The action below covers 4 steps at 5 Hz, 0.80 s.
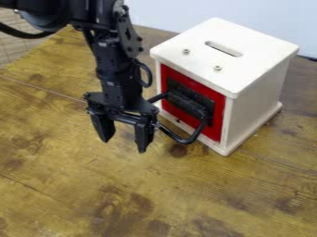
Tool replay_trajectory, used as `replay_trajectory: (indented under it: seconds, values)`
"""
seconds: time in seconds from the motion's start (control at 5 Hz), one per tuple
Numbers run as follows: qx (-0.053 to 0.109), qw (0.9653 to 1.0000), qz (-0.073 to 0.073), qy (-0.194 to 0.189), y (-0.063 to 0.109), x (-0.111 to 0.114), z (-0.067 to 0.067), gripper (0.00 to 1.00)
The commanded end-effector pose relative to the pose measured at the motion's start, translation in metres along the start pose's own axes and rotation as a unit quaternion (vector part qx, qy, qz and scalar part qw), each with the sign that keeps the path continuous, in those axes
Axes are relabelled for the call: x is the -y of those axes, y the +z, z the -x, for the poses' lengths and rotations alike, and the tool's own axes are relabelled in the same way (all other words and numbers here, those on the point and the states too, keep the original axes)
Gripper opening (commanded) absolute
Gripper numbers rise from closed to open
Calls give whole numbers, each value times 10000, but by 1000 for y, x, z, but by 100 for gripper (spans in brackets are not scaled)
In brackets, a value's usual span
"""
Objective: Close the drawer
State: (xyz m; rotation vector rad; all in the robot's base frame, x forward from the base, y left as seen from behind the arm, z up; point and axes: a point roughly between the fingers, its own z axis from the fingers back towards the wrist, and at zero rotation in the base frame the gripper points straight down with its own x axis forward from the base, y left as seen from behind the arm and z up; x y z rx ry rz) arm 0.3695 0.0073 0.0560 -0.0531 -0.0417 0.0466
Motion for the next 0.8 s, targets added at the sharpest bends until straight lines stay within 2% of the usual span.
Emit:
replay_trajectory:
  seconds: [0.0, 0.6]
  values:
    - [209, 9997, 28, -105, 14, 7, -5, 100]
    - [147, 9997, 73, -186, 7, 10, -7, 100]
